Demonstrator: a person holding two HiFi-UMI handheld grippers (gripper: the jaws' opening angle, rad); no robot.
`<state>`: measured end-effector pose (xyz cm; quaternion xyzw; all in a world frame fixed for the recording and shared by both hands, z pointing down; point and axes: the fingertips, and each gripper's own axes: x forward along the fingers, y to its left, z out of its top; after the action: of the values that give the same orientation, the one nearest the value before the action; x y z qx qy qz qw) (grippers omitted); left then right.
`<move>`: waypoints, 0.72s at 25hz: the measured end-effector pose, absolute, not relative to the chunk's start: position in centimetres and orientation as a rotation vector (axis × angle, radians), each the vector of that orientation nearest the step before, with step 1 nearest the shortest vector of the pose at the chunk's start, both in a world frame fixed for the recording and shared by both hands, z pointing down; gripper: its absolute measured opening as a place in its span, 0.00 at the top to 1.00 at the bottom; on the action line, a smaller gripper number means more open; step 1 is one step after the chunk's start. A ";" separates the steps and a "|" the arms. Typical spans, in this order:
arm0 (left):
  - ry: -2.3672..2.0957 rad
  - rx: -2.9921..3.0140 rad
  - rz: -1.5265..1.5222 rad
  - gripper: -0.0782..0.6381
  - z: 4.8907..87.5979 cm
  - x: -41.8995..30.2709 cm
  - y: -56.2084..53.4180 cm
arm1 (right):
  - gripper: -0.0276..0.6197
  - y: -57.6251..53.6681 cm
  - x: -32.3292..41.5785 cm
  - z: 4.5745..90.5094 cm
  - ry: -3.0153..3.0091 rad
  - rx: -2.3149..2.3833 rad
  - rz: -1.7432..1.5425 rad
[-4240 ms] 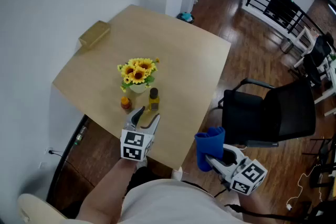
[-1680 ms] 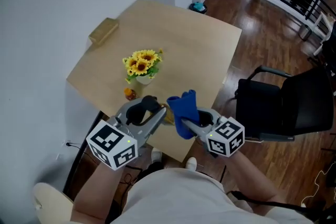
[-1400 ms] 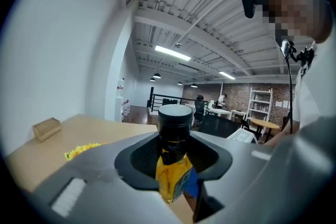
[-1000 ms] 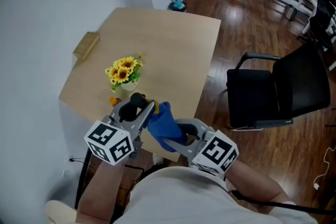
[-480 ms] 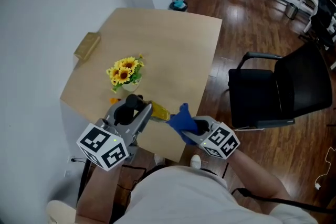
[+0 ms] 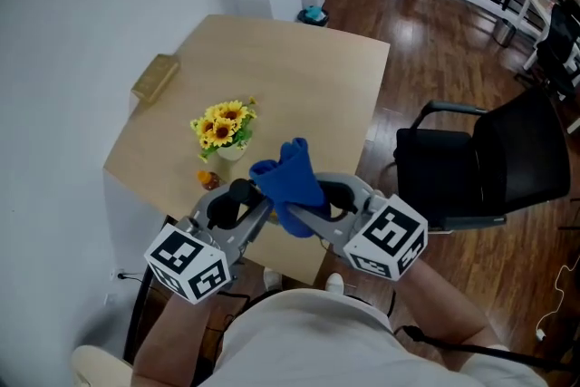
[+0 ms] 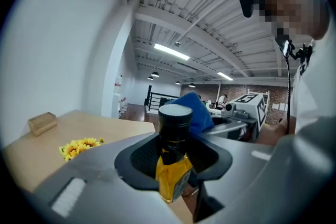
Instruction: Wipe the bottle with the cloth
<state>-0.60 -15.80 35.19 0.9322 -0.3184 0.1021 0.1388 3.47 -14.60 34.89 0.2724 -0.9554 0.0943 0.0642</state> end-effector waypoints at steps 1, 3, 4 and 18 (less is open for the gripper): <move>-0.922 2.695 0.286 0.68 35.1 -0.9 -15.8 | 0.73 -14.6 3.1 35.9 -2.873 0.827 0.321; -0.926 2.698 0.268 0.68 34.8 -1.7 -15.8 | 0.73 -14.7 2.7 38.8 -2.831 0.841 0.403; -0.931 2.698 0.260 0.68 34.6 -2.2 -15.9 | 0.73 -14.9 2.5 40.7 -2.799 0.842 0.437; -0.865 2.750 0.294 0.68 34.2 -6.1 -15.2 | 0.73 -16.8 1.1 40.2 -2.744 0.889 0.373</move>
<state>-6.07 -15.18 34.19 0.9420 -0.2962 0.1006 0.1217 1.07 -16.83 40.20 0.3035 -0.9370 0.1275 0.1166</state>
